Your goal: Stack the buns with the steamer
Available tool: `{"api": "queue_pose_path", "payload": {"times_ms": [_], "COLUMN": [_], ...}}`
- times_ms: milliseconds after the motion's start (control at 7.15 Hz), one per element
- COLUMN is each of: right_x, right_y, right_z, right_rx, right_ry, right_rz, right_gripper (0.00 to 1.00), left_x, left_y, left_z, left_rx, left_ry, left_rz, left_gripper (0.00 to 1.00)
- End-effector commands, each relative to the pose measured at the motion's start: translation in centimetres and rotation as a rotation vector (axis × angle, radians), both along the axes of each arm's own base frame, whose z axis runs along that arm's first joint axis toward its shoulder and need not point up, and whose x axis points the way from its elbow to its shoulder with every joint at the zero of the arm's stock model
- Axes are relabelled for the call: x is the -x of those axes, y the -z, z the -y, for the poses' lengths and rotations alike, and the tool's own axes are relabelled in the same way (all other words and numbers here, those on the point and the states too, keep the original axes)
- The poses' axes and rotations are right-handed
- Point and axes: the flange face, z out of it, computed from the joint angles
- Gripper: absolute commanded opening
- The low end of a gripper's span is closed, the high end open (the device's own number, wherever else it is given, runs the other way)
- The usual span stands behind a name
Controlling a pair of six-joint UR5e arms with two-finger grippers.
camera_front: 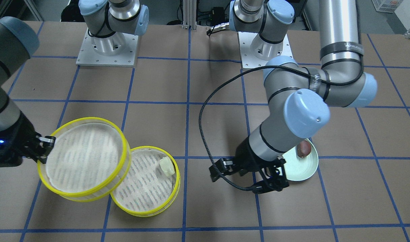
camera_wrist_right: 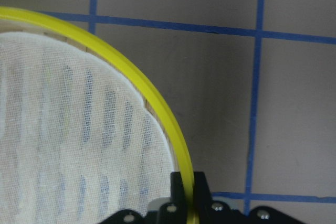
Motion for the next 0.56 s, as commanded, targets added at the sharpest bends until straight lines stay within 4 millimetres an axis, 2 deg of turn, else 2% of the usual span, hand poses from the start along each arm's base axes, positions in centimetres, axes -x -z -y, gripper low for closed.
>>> {"api": "queue_pose_path", "payload": {"times_ms": [0,140,280,419], "right_x": [-9.9,-11.9,-12.1,-11.6], "right_y": [1.4,2.8,4.9,6.2], "right_z": [-1.2,-1.3,-0.8,-0.3], "right_rx": [-0.012,-0.012,-0.028,-0.018], "right_ry": [0.023,0.080,0.087,0.093], "right_rz": [0.027,0.035,0.032,-0.021], "right_gripper": [0.00,0.00,0.00,0.00], "left_x": [-8.0,-11.3,-14.9,-19.4], "left_y": [-0.4,1.1,3.3,6.2], "left_z": [-1.7,-2.2,-3.2,-4.7], "left_rx": [-0.114,-0.143,-0.171,-0.215], "left_ry": [0.137,0.276,0.430,0.497], "left_rz": [0.219,0.284,0.284,0.235], "left_gripper": [1.00,1.00,1.00,1.00]}}
